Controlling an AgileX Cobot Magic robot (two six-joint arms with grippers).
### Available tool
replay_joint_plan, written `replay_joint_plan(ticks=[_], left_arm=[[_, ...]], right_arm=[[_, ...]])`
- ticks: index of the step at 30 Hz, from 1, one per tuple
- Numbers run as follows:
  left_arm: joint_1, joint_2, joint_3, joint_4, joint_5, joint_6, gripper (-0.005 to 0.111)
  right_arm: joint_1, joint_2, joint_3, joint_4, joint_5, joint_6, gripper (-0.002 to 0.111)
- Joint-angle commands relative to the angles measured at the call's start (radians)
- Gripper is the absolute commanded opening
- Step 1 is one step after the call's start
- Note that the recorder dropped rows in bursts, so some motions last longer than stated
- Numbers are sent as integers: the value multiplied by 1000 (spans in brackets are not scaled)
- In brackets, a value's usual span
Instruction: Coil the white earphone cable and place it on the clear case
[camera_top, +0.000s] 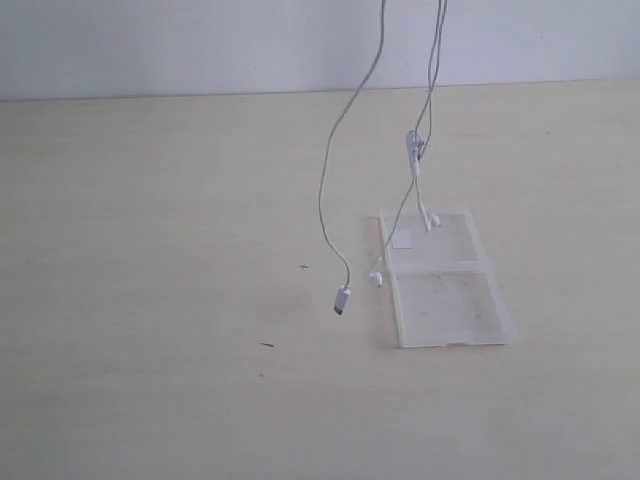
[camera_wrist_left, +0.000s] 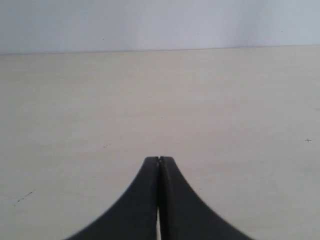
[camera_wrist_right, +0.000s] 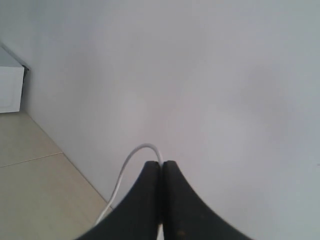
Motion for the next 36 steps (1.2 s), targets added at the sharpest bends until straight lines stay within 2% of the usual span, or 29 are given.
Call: replay_joint_plan(ticks=[1,20,23,30,34,36], left_arm=[[1,-4,3,4,-8,-4,0],[1,-4,3,4,-39,-4,0],[1,-4,3,0,-95,-17,0],[1,-4,3,-2,-339,-19,0],[1,-4,3,-2,-416,-19,0],[1,-4,3,-22,-481,-116,0]], right_arm=[[1,0,-5,5,-17,-1,0],[1,6,-5,5,-2,-1,0],[1,10,-5,5,1,-1,0],[1,22,-5,12,21,-1,0],[1,24,-5,12,27,-1,0],[1,24,-5,12,27,-1,0]])
